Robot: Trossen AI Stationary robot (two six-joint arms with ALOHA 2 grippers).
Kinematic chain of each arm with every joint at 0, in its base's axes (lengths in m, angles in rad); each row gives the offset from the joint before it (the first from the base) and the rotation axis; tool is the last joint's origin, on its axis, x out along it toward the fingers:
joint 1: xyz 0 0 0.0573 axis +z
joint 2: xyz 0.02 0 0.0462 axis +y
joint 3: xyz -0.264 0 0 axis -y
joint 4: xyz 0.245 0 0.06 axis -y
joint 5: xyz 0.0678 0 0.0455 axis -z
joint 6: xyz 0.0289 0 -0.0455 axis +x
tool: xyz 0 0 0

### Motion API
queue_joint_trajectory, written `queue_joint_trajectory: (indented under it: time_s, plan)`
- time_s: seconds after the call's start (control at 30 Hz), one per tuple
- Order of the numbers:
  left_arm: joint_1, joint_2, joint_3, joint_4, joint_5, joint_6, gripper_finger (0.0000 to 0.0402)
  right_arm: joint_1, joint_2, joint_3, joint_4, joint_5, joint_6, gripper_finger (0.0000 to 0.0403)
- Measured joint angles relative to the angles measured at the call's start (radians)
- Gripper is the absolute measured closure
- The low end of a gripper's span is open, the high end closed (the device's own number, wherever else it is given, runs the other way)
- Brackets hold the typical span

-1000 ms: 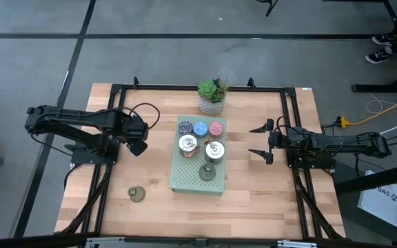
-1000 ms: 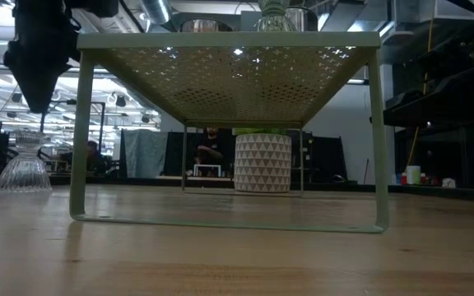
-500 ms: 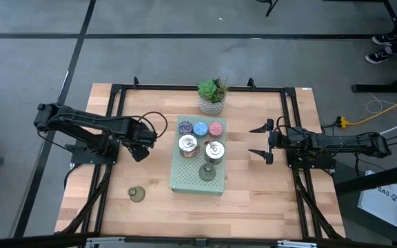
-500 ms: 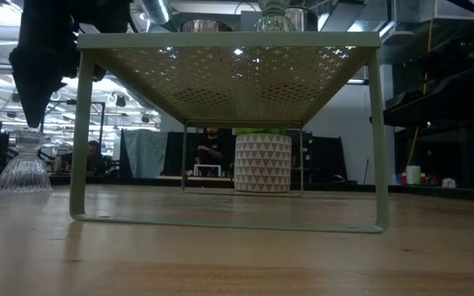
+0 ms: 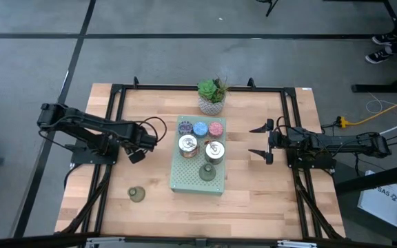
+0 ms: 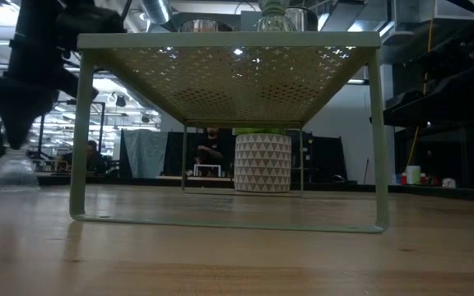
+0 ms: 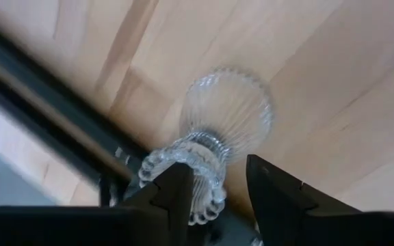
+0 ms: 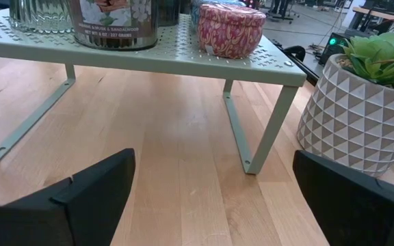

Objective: Pick & Place candle stick holders
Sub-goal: Put the transparent vase candle holder on the shelf

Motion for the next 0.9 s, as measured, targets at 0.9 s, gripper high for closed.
queue_joint_trajectory:
  time_s: [0.9]
  plan:
    - [0.0, -0.002, 0.003, 0.065, 0.013, 0.01, 0.0369, 0.0, 0.0, 0.0, 0.0, 0.0, 0.0, 0.0004]
